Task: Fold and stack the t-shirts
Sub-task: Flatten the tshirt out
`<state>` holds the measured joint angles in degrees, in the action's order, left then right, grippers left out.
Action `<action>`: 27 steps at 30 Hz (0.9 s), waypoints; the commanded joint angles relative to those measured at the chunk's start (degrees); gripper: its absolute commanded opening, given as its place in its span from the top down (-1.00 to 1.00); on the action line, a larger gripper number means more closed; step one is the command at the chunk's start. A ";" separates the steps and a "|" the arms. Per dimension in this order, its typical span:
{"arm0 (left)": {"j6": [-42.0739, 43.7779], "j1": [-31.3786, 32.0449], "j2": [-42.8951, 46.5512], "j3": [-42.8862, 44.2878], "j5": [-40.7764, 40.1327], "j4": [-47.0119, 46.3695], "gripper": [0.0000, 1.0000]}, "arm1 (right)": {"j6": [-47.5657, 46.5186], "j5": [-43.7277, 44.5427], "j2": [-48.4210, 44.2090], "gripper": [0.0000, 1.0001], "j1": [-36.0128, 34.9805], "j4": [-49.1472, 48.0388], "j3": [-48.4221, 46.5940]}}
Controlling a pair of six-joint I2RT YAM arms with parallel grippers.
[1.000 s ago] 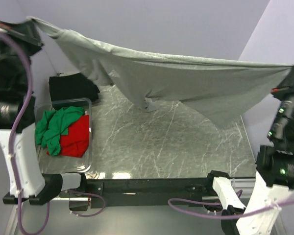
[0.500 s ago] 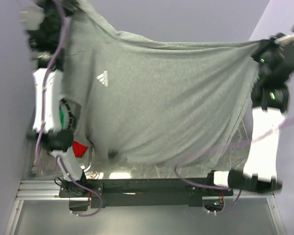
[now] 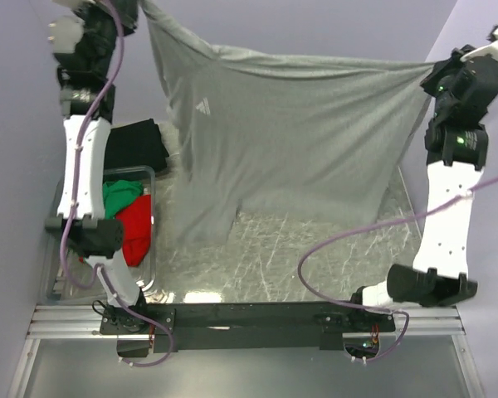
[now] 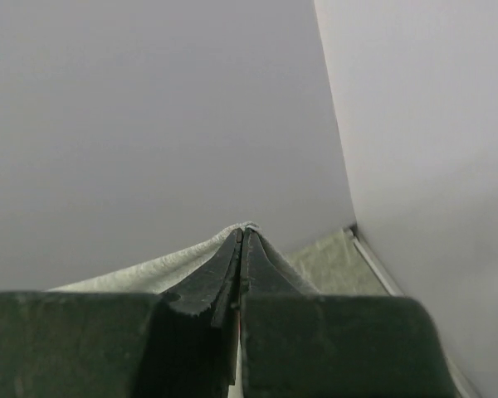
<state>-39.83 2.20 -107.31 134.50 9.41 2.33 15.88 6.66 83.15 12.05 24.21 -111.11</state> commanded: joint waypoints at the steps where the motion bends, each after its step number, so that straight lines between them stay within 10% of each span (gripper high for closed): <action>1: 3.27 -0.26 9.99 2.26 0.34 -9.71 0.99 | 0.12 1.78 -5.98 1.00 0.51 -4.87 -2.80; 17: 10.74 -0.26 27.50 -1.00 1.14 -20.52 0.99 | -7.79 8.46 -21.63 1.00 0.51 -11.90 -5.25; 27: 6.63 -0.26 19.10 2.51 2.28 -26.94 0.99 | -8.33 8.12 -14.87 1.00 0.51 -12.52 -7.20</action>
<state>-30.96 2.17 -80.99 135.00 10.98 -22.90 7.97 14.74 62.41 12.16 12.32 -119.52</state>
